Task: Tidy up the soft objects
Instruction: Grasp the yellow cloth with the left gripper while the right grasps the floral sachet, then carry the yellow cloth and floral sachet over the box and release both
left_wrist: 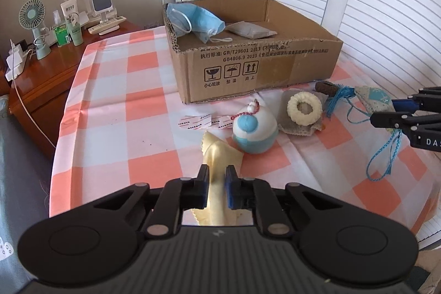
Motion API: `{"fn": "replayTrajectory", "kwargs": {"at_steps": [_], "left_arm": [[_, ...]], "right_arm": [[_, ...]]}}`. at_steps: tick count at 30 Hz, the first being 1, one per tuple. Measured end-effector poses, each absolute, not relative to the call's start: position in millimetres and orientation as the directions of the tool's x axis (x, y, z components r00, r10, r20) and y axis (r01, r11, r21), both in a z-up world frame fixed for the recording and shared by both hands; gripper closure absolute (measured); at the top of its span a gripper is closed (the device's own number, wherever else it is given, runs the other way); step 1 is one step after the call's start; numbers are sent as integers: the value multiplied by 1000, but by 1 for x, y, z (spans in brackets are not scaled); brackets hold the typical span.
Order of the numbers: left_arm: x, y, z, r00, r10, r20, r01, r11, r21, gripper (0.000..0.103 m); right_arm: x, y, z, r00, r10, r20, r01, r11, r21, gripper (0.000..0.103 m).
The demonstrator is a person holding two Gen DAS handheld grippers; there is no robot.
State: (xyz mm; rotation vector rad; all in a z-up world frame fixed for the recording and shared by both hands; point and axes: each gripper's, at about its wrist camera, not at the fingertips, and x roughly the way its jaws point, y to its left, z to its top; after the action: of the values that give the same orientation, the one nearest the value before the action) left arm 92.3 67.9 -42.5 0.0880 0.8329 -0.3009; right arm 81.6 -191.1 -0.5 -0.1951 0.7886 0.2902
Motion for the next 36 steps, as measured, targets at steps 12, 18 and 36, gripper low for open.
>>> {"fn": "replayTrajectory", "kwargs": {"at_steps": [12, 18, 36], "left_arm": [[102, 63, -67, 639, -195, -744, 285, 959, -7, 38], [107, 62, -72, 630, -211, -747, 286, 958, -30, 77], [97, 72, 11, 641, -287, -712, 372, 928, -39, 96]], "right_arm": [[70, -190, 7, 670, 194, -716, -348, 935, -72, 68], [70, -192, 9, 675, 188, -714, -341, 937, -75, 68], [75, -192, 34, 680, 239, -693, -402, 912, -80, 68]]}}
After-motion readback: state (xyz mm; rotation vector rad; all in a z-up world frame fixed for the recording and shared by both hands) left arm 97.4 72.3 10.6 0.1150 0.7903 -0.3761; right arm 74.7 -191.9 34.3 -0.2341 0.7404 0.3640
